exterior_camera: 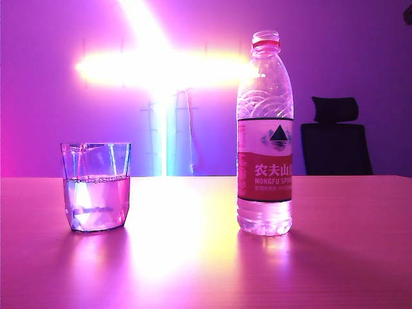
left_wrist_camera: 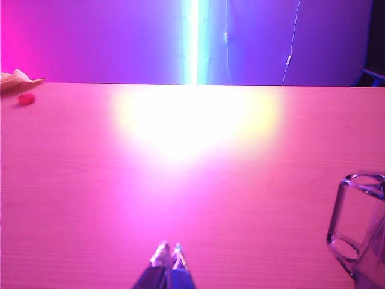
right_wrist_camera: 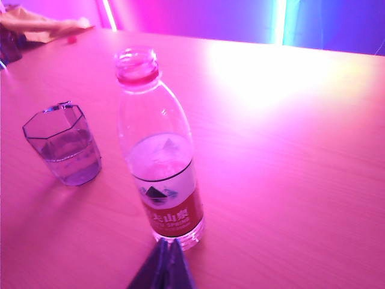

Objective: Pick up the mineral water bottle on the table and pour water into the mug until it's half full.

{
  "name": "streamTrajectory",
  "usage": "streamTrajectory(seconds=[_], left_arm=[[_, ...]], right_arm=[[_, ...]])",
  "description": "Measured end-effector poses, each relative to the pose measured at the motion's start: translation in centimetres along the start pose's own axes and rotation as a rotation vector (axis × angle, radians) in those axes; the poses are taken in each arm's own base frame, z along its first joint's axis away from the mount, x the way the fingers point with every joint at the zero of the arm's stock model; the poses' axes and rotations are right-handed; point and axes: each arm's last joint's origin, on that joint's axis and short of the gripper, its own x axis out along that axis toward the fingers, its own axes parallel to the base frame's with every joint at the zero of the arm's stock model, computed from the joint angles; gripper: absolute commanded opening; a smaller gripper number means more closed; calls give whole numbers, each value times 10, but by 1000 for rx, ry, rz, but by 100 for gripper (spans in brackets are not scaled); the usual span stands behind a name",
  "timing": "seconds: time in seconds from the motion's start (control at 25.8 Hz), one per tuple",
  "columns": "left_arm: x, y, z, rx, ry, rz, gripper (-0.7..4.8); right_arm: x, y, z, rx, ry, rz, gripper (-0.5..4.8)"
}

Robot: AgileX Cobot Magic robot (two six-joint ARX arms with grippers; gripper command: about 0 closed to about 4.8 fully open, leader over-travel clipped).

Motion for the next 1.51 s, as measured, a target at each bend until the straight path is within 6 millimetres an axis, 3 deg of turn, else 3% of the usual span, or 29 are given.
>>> streamTrajectory(seconds=[0.74, 0.97, 1.32, 1.51], left_arm=[[0, 0, 0, 0, 0, 0, -2], [0, 0, 0, 0, 0, 0, -2], [0, 0, 0, 0, 0, 0, -2], [0, 0, 0, 0, 0, 0, -2]], right_arm=[[-1, -1, 0, -4, -9, -44, -1], [-14, -5, 1, 9, -103, -105, -1], [5, -28, -24, 45, -212, -335, -1], [12, -41, -40, -38, -230, -429, -1]])
